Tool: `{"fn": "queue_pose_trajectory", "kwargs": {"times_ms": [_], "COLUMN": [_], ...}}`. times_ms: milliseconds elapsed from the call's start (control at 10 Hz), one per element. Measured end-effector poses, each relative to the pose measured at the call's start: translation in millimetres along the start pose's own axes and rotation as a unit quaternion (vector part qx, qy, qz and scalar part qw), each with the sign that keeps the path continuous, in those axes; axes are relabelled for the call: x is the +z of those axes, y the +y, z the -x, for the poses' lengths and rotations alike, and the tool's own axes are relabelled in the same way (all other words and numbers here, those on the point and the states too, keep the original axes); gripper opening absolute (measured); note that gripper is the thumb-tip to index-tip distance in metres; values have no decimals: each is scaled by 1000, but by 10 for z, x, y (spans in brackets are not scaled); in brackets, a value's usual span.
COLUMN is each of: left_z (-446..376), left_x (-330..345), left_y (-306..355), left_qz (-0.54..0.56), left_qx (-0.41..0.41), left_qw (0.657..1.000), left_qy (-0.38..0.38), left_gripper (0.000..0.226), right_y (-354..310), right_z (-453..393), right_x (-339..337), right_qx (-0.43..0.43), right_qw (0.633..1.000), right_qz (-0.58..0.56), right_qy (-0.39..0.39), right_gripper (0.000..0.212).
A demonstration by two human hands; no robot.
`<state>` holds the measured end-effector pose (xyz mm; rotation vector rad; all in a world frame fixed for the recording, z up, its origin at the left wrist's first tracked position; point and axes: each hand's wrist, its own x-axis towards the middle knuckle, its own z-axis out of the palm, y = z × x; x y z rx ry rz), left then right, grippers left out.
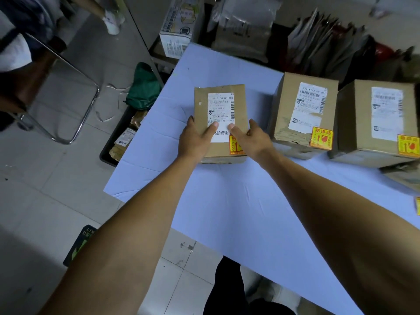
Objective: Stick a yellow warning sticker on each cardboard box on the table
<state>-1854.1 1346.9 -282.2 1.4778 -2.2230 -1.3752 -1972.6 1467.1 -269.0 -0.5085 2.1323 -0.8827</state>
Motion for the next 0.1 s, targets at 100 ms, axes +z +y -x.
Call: {"fn": "queue_pose_trajectory", "kwargs": {"times_ms": [100], "left_z": [40], "left_x": [-91], "left_y": [155], "left_qz": [-104], "left_qx": [14], "left_qw": [994], "left_qy": [18], "left_gripper": [71], "right_y": [-126], "right_z": [145], "right_x": [-171], "right_qx": [-41], "right_qw": [994], "right_qz": [81], "right_qy": [53], "right_gripper": [71]}}
